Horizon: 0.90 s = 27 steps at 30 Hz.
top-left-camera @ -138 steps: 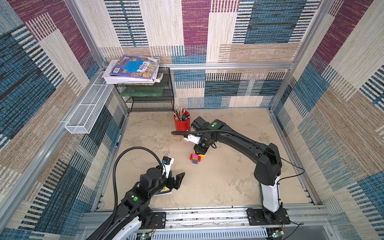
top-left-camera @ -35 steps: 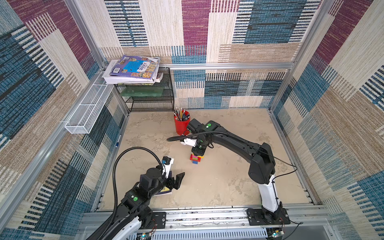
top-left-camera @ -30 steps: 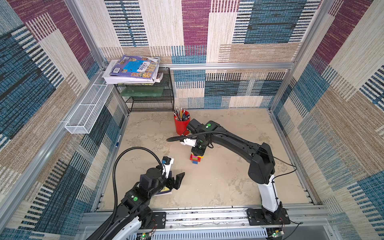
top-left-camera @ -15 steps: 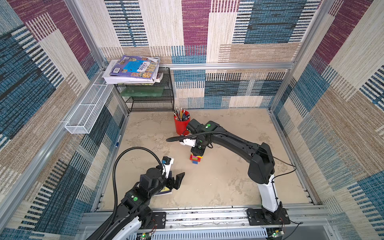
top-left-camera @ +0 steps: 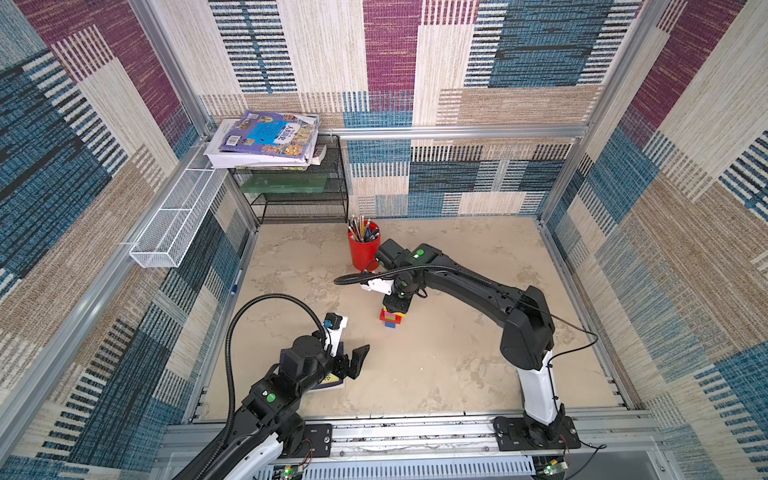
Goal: Assemble the letter f with lego
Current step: Assemble the lego brick with the lego brick.
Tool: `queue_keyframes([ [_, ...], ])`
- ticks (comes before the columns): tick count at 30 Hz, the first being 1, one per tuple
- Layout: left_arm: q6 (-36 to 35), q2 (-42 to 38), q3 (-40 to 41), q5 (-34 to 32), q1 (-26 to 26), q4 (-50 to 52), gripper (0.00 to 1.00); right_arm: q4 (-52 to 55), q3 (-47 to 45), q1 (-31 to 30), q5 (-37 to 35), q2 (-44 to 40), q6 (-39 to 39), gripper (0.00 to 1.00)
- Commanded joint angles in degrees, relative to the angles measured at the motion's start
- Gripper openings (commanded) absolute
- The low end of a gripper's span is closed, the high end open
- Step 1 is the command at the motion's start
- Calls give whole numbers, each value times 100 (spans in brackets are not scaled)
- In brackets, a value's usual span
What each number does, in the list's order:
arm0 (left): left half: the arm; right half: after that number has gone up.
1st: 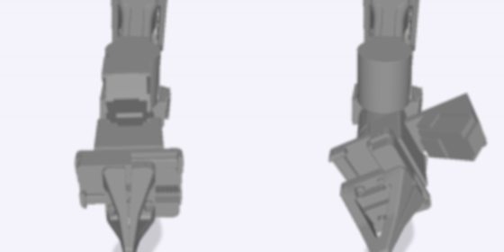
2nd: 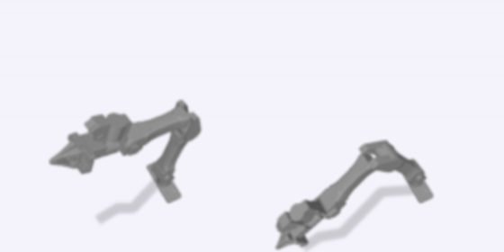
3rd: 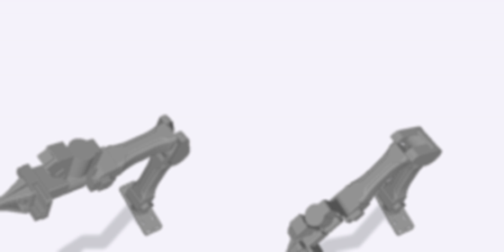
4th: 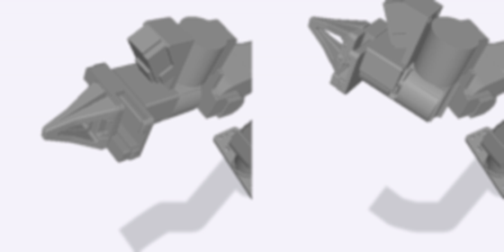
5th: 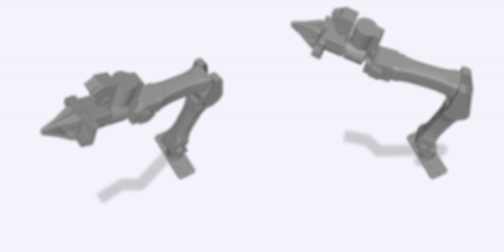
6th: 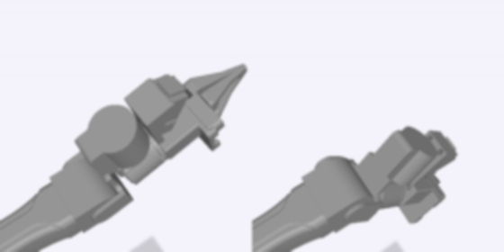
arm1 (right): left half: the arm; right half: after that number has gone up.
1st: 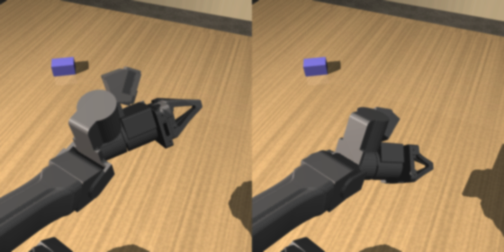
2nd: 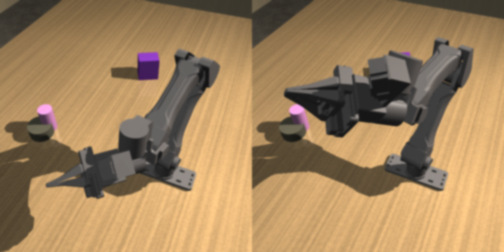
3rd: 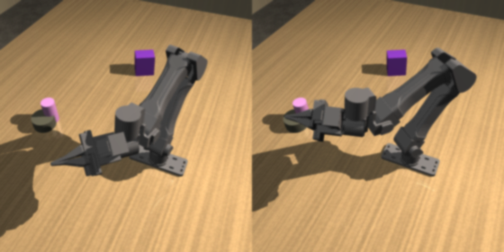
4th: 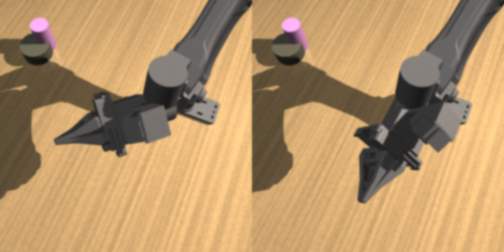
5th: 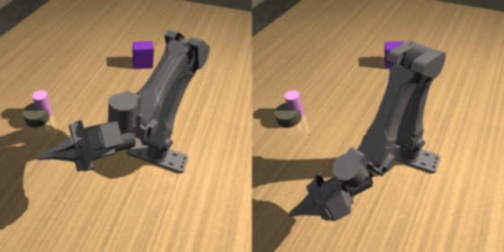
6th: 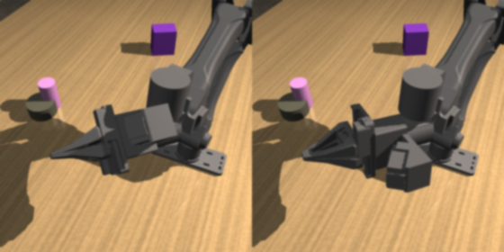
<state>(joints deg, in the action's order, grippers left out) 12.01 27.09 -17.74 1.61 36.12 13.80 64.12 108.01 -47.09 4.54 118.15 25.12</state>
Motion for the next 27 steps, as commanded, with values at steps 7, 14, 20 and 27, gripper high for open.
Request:
queue_keyframes([
  [7, 47, 25, 13, -71, -1, -92, 99, 349, -247, 82, 159, 56, 137, 9],
  [14, 47, 51, 7, -81, 0, -84, 99, 367, -289, 95, 135, 182, 181, 9],
  [20, 47, 99, -2, -90, -4, -97, 99, 439, -287, 104, -9, 156, 194, 8],
  [27, 47, 104, -15, -90, -3, -89, 99, 513, -228, 121, -238, 283, 187, 6],
])
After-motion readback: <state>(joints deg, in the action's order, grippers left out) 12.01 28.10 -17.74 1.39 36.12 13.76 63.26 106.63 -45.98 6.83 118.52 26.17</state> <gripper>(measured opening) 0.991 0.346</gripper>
